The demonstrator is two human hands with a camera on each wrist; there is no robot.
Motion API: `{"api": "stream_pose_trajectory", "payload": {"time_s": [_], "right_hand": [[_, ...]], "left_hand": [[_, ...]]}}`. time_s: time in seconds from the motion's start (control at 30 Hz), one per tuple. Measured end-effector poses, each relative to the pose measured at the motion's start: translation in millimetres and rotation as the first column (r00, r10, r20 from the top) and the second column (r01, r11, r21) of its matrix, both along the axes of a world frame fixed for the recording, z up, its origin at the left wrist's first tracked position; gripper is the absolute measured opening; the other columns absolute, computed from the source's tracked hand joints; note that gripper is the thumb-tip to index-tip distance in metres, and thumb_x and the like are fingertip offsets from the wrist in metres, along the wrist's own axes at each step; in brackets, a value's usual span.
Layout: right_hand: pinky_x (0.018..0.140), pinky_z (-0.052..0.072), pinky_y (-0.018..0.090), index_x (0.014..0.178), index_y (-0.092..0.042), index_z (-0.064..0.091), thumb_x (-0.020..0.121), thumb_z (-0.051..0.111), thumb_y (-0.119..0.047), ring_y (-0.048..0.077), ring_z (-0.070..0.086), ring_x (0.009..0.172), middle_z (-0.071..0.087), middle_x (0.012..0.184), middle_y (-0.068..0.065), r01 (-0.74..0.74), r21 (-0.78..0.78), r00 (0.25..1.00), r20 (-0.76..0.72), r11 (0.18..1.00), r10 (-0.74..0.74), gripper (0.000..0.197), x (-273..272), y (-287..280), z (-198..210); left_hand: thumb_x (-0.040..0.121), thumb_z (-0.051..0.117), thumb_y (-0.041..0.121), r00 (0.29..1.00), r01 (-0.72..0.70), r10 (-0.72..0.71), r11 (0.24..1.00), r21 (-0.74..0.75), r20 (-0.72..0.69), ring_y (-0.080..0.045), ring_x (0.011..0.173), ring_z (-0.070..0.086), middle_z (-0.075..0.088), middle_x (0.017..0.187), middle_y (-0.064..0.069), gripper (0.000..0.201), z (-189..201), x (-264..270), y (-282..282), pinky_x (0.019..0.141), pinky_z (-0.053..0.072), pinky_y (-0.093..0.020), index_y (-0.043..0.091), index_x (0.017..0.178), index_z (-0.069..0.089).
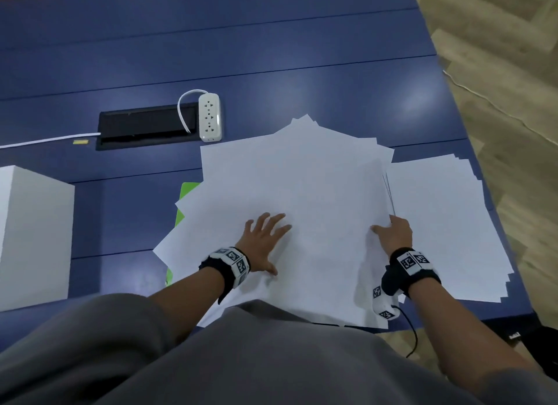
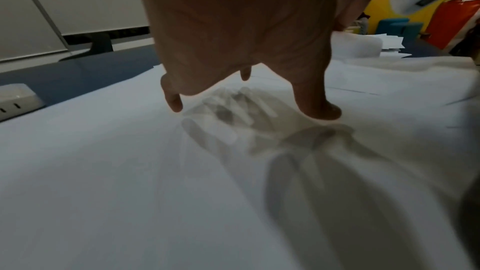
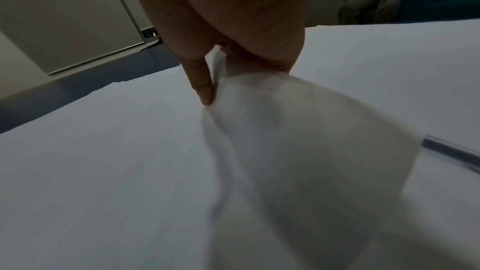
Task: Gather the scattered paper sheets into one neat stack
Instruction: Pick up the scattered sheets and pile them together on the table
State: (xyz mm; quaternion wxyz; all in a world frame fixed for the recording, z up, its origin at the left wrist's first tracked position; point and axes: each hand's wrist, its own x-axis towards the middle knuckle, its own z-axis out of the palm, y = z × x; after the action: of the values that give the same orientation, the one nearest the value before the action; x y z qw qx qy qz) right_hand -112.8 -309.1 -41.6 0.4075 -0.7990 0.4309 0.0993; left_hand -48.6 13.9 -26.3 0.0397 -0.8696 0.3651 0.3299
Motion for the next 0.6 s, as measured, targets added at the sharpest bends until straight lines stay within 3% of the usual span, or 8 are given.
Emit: {"api": "stream_pose_trajectory", "payload": {"time_s": [0.1, 0.2, 0.37, 0.43, 0.5, 0.6], "right_hand": [[0.078, 0.052, 0.04, 0.089, -0.003, 0.065, 0.085, 0.064, -0.011, 0.034, 0.063, 0.087, 0.066, 0.089, 0.015, 0.057, -0.029, 0.998, 0.001, 0.998, -0.057, 0.01, 2, 2, -1], [0.075, 0.05, 0.039, 0.083, -0.003, 0.059, 0.085, 0.062, -0.01, 0.033, 0.061, 0.083, 0.062, 0.084, 0.014, 0.075, -0.022, 0.997, -0.018, 0.997, -0.076, 0.008, 2, 2, 1], [0.074, 0.047, 0.036, 0.087, -0.005, 0.059, 0.085, 0.062, -0.01, 0.032, 0.059, 0.084, 0.063, 0.089, 0.013, 0.05, 0.008, 0.999, -0.017, 0.999, -0.05, 0.006, 3, 0, 2], [0.075, 0.046, 0.035, 0.089, -0.005, 0.06, 0.086, 0.062, -0.011, 0.031, 0.059, 0.086, 0.063, 0.09, 0.013, 0.047, 0.02, 0.999, -0.015, 0.999, -0.047, 0.007, 3, -1, 3], [0.075, 0.046, 0.035, 0.092, -0.006, 0.06, 0.086, 0.062, -0.011, 0.03, 0.059, 0.086, 0.063, 0.092, 0.011, 0.043, 0.03, 0.999, -0.005, 0.999, -0.043, 0.008, 2, -1, 4], [0.076, 0.044, 0.031, 0.1, -0.006, 0.063, 0.088, 0.06, -0.008, 0.027, 0.058, 0.086, 0.064, 0.094, 0.008, 0.023, 0.047, 0.998, 0.058, 0.999, -0.026, 0.013, 1, -2, 10]], "left_hand": [[0.06, 0.076, 0.062, 1.0, 0.021, -0.021, 0.999, 0.032, 0.002, -0.034, 0.145, -0.008, -0.012, 0.159, 0.001, 0.12, -6, -10, -4, 0.113, 0.01, -0.06, 0.035, 0.15, 0.0], [0.059, 0.078, 0.06, 0.999, 0.043, -0.044, 0.998, 0.047, 0.027, -0.035, 0.144, -0.005, -0.007, 0.159, 0.0, 0.114, -8, -16, -7, 0.111, 0.012, -0.06, 0.035, 0.148, 0.01], [0.062, 0.081, 0.047, 0.998, 0.034, -0.037, 0.998, 0.058, 0.053, -0.036, 0.14, 0.009, 0.007, 0.154, -0.002, 0.096, 0, -16, -17, 0.107, 0.019, -0.059, 0.031, 0.137, 0.024], [0.068, 0.078, 0.039, 0.997, 0.021, -0.023, 0.999, 0.028, 0.073, -0.034, 0.136, 0.016, 0.018, 0.148, -0.003, 0.08, 4, -14, -22, 0.106, 0.019, -0.057, 0.028, 0.129, 0.028], [0.079, 0.071, 0.031, 0.996, 0.008, -0.004, 0.999, -0.046, 0.092, -0.03, 0.132, 0.025, 0.036, 0.136, -0.001, 0.051, 10, -8, -28, 0.105, 0.018, -0.056, 0.021, 0.119, 0.041], [0.092, 0.056, 0.022, 0.998, -0.005, 0.013, 0.991, -0.132, 0.056, -0.022, 0.116, 0.043, 0.059, 0.102, 0.0, 0.01, 19, 8, -37, 0.105, 0.019, -0.053, 0.019, 0.093, 0.047]]}}
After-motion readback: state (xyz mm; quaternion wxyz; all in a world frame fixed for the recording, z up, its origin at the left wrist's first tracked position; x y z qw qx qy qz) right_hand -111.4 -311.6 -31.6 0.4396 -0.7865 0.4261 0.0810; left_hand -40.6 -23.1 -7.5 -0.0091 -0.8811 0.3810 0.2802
